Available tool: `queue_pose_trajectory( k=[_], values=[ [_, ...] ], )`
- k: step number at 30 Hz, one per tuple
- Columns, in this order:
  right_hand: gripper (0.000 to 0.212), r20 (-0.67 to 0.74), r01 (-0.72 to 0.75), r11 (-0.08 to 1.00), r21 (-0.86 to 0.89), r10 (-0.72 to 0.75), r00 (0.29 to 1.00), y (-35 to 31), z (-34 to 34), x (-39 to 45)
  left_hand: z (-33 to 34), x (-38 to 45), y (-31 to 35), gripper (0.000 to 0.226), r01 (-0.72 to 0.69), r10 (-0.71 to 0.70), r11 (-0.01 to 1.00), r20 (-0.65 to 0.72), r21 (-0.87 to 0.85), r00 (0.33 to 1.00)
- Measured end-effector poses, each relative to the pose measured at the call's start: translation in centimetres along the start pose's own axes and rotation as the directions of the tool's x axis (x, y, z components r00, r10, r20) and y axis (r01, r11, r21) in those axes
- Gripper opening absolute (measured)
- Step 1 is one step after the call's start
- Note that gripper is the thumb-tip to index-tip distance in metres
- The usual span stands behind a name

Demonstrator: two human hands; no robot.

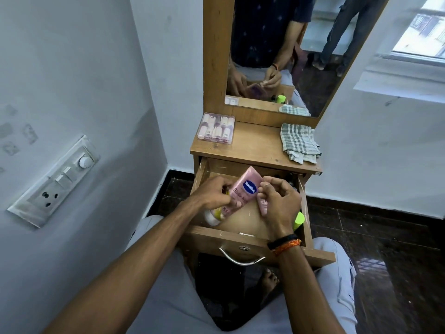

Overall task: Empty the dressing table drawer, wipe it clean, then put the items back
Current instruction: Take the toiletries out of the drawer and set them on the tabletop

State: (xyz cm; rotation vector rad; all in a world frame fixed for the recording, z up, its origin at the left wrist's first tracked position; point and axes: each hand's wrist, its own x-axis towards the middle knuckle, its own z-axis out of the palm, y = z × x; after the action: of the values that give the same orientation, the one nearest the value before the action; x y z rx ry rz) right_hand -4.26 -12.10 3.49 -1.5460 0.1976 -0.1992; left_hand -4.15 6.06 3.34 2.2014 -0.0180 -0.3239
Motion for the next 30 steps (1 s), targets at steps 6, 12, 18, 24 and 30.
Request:
queue_pose_trajectory(
  k=[6, 12, 18, 24, 30],
  values=[
    [0.035, 0.225, -0.004, 0.980, -0.197, 0.049, 0.973, 0.3, 1.0, 0.6, -2.1, -0.6, 0.7, 0.049, -0.085, 0.017, 0.931, -0.191, -0.354, 0.981],
    [0.025, 0.502, 0.037, 0.997, -0.068, 0.002, 0.865, -1.3, 3.7, 1.2, -4.0, -0.7, 0.9, 0.047, -0.158, 0.029, 0.868, -0.269, -0.471, 0.963],
    [0.026, 0.522, 0.188, 0.976, -0.115, -0.101, 0.847, -5.3, 7.5, 3.7, -8.6, -0.3, 2.1, 0.035, -0.251, 0.028, 0.865, -0.459, -0.434, 0.888],
    [0.024, 0.534, 0.362, 0.925, -0.114, -0.251, 0.808, -8.6, 11.2, 6.0, -13.3, 0.5, 3.2, 0.040, -0.304, 0.047, 0.871, -0.549, -0.387, 0.834],
    [0.027, 0.511, 0.374, 0.914, -0.160, -0.247, 0.823, -8.2, 13.9, 7.3, -14.2, 1.6, 2.8, 0.045, -0.261, -0.012, 0.892, -0.594, -0.370, 0.804]
  ],
)
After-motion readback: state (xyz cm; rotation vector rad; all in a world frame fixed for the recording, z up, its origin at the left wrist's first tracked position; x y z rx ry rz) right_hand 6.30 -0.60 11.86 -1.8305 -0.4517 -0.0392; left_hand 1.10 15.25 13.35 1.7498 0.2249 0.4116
